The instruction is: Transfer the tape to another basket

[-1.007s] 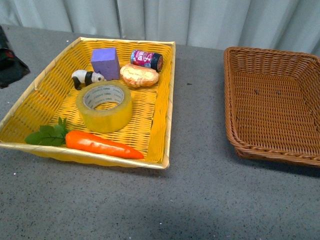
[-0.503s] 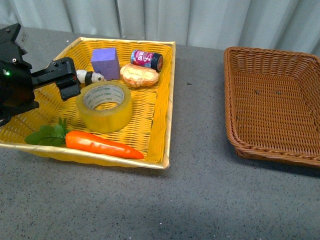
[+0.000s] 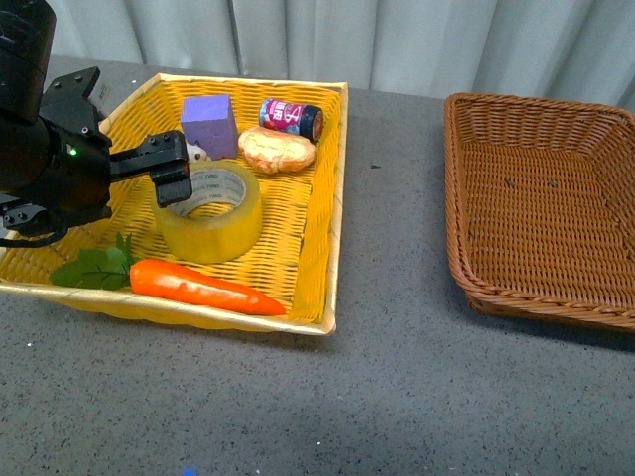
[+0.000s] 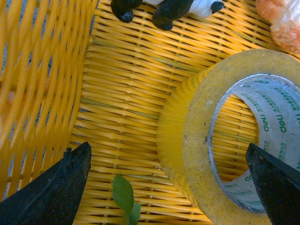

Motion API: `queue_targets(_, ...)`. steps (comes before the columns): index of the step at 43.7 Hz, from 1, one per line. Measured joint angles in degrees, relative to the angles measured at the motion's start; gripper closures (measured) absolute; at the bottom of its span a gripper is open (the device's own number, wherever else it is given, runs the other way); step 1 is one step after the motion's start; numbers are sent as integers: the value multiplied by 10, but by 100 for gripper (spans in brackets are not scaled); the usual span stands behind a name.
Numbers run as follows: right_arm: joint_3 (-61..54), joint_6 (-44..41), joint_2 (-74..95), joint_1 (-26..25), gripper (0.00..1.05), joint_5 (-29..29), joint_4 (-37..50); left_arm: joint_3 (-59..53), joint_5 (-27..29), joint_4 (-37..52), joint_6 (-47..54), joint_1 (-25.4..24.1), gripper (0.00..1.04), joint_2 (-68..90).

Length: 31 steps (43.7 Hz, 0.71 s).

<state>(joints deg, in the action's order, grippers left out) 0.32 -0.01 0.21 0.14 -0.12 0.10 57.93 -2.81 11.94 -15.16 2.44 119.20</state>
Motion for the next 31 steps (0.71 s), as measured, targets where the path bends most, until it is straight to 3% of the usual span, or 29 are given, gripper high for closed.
queue_targets(12, 0, 0, 0, 0, 9, 0, 0, 19, 9, -9, 13, 1, 7, 23)
queue_targets(31, 0, 0, 0, 0, 9, 0, 0, 36, 13, -14, 24, 16, 79, 29)
